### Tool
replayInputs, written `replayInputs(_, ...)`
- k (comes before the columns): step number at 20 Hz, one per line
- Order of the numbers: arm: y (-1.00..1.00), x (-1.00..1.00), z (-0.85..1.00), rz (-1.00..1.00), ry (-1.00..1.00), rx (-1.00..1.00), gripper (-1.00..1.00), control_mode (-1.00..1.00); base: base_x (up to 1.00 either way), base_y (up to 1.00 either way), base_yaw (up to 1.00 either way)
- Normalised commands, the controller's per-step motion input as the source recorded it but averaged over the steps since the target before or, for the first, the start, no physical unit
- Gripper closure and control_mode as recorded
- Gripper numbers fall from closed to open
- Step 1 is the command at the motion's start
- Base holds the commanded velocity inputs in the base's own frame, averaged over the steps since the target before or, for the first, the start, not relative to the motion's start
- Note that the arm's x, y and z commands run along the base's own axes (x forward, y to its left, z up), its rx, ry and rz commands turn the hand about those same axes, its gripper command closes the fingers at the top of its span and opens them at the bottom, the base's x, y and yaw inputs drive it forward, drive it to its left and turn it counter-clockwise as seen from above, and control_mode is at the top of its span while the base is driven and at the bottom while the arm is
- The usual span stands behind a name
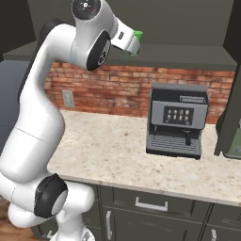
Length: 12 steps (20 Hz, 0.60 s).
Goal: Open the cabinet directly in front. Then move the liquor and the cup to the dining counter with the candle on it.
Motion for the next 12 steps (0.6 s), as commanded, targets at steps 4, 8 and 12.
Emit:
replayInputs(4, 0.00, 0.57, 0.00, 0.00, 0.00, 0.00, -1.00, -1.00, 0.00, 0.00, 0.00)
replayInputs(8, -0.08, 0.54, 0.00, 0.03, 0.00, 0.00, -1.00, -1.00, 0.00, 0.00, 0.00)
replayInputs(12, -0.21, 0.44, 0.00, 0.06, 0.03, 0.01, -1.00, -1.00, 0.00, 0.00, 0.00)
